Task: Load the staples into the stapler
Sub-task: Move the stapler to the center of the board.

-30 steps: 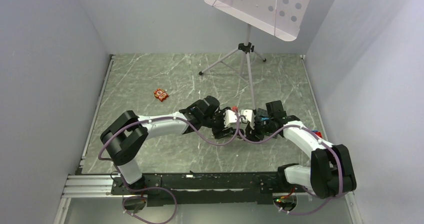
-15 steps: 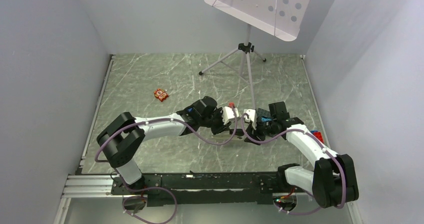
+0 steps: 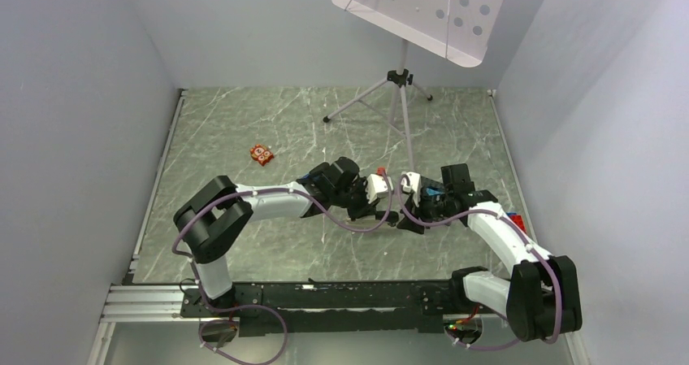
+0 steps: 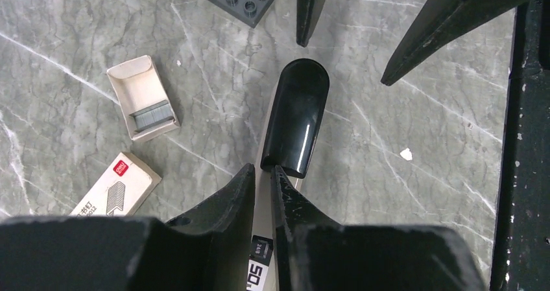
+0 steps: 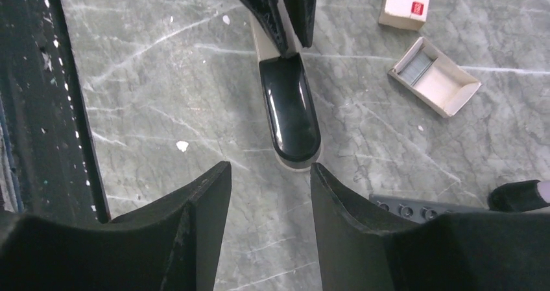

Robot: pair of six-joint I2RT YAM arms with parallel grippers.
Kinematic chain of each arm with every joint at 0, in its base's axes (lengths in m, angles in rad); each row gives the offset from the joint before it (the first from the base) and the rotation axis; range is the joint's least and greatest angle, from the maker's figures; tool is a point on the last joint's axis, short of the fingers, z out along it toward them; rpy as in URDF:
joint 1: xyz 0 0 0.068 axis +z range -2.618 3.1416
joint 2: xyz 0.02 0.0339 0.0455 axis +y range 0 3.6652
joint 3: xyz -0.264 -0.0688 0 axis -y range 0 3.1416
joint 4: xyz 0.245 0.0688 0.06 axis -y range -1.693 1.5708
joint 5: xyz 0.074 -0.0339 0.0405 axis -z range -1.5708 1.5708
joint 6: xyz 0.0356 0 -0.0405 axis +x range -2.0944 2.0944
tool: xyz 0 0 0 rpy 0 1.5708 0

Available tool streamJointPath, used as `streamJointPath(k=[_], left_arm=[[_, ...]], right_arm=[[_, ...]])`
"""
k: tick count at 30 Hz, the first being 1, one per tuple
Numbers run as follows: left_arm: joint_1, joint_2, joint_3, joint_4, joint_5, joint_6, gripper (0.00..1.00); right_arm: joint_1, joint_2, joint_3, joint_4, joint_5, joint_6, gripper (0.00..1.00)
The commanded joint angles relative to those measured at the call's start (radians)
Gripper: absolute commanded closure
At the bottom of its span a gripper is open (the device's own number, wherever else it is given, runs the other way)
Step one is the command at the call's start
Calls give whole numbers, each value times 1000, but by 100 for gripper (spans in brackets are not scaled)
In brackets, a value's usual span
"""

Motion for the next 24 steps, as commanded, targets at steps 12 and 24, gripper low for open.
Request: streamJointPath(k=[12, 24], left_arm=[[2, -11, 8, -16, -29, -41, 77], [10, -163, 31, 10, -135, -63, 57]], right_arm=[[8, 100, 79, 107, -41, 116, 54], [13, 90, 122, 13, -47, 53, 55]])
